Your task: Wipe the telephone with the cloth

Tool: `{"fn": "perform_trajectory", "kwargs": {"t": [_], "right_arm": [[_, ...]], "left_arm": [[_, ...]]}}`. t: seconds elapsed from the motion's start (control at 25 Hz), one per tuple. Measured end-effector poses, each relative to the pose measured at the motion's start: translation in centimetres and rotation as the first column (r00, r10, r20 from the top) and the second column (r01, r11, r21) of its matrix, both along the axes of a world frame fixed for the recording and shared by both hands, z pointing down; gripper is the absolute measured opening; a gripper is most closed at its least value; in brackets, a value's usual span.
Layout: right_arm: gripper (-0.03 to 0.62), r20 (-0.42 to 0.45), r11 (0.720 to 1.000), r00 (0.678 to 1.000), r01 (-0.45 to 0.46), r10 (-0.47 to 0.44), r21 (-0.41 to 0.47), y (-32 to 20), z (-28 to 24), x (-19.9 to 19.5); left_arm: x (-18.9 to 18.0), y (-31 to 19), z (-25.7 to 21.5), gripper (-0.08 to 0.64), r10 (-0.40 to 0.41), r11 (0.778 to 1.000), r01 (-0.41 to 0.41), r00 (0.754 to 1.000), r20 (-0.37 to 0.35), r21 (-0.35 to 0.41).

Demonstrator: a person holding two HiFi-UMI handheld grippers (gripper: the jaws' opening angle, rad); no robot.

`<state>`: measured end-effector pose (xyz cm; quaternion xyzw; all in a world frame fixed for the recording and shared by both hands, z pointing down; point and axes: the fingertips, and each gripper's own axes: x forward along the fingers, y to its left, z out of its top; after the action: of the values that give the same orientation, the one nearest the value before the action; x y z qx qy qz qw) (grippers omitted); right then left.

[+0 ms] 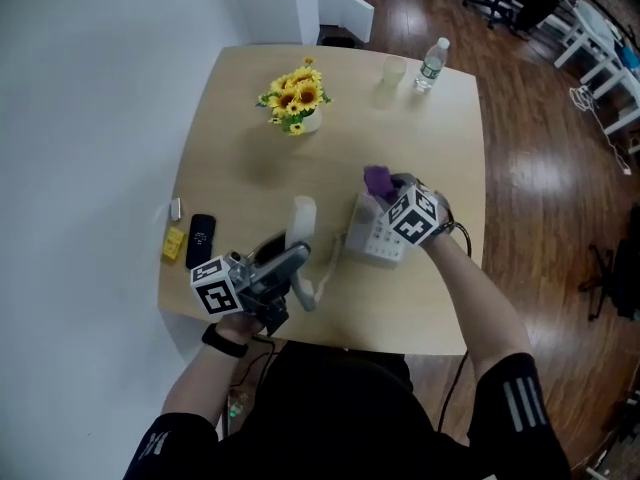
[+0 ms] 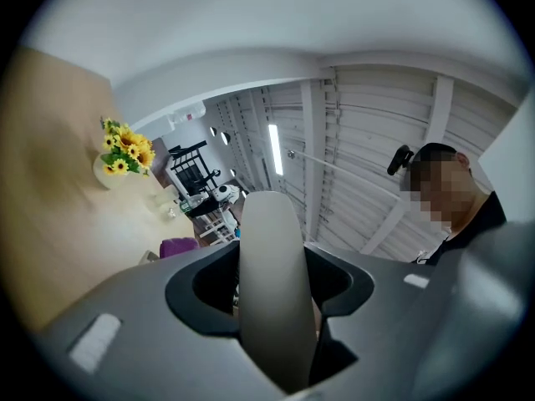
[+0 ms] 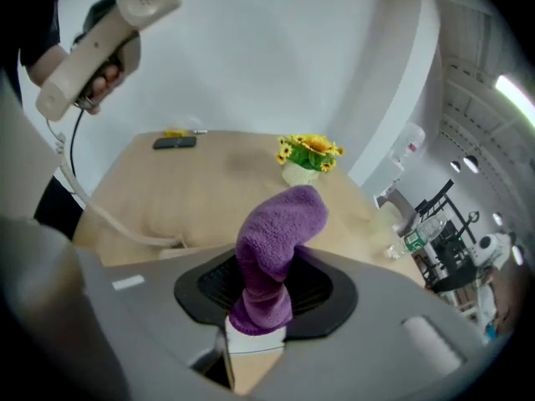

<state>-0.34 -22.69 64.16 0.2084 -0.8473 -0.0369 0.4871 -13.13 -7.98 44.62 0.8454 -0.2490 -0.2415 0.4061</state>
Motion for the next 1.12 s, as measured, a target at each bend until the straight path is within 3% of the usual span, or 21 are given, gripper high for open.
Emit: {"fn": "perform_trajectory", "kwargs": {"t": [0.12,0.32,0.68,1.12], "right_arm": [[0.132,-0.110,0.999,0.994,0.022,-0.018,0.039,-3.1,3.3,-0.3],[0.132,-0.183,0.998,0.982,0.052,-0.055,-0.022,-2.9,7.6,-1.5],[0.128,-0.185,0.995,0.978,0.097,-0.095,0.002,2.6,8.5,-2.4],[0.129,-0.163,0.980,0.967,0.189,-0.197,-0.060,12.1,10.9,-3.9]], "left_arm": [[-0.1,-0.1,1.1,0.221,0.006,1.000,-0.006,0.999,0.037,-0.019],[-0.2,0.3,2.4,0.221,0.012,0.999,-0.009,0.998,0.056,-0.050],[-1.0,0.2,2.6,0.221,-0.001,0.998,0.004,0.999,0.046,-0.061],[-0.2,-0.3,2.5,0.221,0.022,0.998,-0.020,0.999,0.045,-0.055]]}}
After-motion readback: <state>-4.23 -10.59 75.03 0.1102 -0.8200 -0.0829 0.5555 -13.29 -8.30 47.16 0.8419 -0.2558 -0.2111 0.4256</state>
